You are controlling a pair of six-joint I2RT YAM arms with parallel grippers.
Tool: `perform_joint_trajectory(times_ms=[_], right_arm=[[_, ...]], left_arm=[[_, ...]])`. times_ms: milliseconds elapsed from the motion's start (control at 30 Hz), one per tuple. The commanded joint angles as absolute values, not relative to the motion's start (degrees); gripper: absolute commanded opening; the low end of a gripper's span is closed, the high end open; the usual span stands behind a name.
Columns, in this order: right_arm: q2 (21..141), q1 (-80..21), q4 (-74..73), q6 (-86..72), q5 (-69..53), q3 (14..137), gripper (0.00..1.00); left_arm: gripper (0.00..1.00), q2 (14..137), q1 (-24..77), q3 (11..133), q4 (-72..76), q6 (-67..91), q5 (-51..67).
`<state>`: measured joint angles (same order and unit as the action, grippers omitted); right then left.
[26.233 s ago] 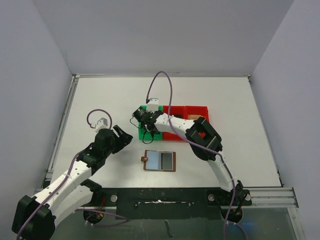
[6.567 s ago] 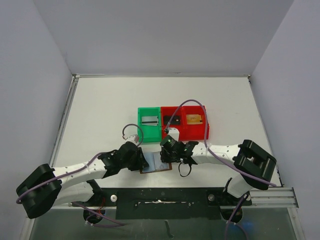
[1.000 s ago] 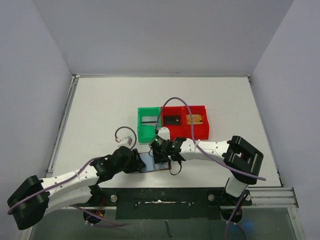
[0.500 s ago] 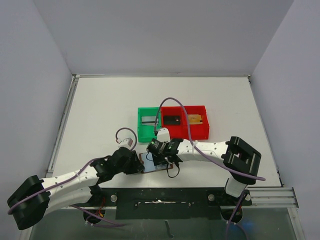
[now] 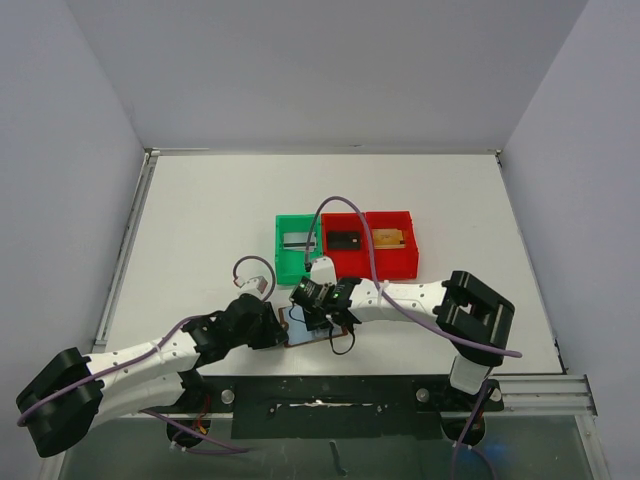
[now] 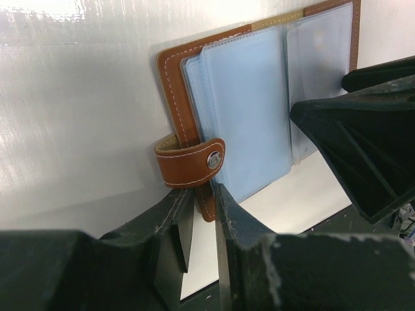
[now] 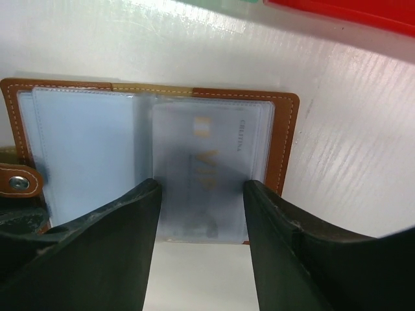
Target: Take the credit cards out of the card holder
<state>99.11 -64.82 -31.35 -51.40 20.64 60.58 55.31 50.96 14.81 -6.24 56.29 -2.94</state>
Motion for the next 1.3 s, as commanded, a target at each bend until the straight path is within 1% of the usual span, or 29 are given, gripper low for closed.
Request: perform_joint_trajectory(times_ms=[0, 100, 133, 367, 633, 833, 867, 967, 1067, 1100, 1133, 1267], right_arm=[[99.3, -64.8, -29.3, -51.9, 20.2, 60.4, 0.53], [98.0, -64.8, -31.3, -51.9, 21.8, 61.2, 0.59], [97.4, -64.8, -31.9, -51.7, 22.3, 61.6, 0.6], [93.1, -64.3, -31.8, -50.3, 22.5, 61.9, 0.6], [97.0, -64.2, -30.0, -51.6, 20.6, 59.0, 0.6], [100.2, -64.4, -30.6, -51.8, 20.6, 59.5, 0.62], [100.2, -64.4, -30.6, -51.8, 20.7, 59.5, 0.61], [99.4, -64.5, -30.5, -51.9, 21.0, 59.5, 0.54], [98.3, -64.5, -30.6, -51.6, 21.4, 59.8, 0.44], [98.0, -64.5, -30.6, -51.3, 21.4, 60.1, 0.41], [97.6, -64.5, -30.4, -50.9, 21.3, 60.2, 0.4], [95.9, -64.8, -30.4, -50.1, 21.1, 61.1, 0.39]], left_arm=[[0.19, 55.8, 51.2, 14.6, -4.6, 55.1, -2.1], [0.18, 55.7, 51.2, 14.8, -4.5, 55.1, -2.0], [0.18, 55.7, 51.2, 14.7, -4.5, 55.0, -2.1], [0.17, 55.7, 51.2, 14.9, -4.7, 54.9, -2.2], [0.17, 55.6, 51.2, 15.1, -4.9, 54.8, -2.1], [0.17, 55.7, 51.2, 15.1, -5.0, 54.8, -2.0], [0.17, 55.7, 51.2, 15.1, -5.0, 54.8, -2.0], [0.17, 55.7, 51.2, 15.1, -5.0, 54.8, -2.0], [0.16, 55.9, 51.1, 15.1, -4.9, 54.8, -2.0], [0.16, 55.9, 51.1, 15.1, -4.8, 54.8, -2.0], [0.16, 56.0, 51.1, 15.2, -4.8, 54.7, -1.9], [0.16, 56.3, 51.1, 15.2, -4.5, 54.6, -1.7]])
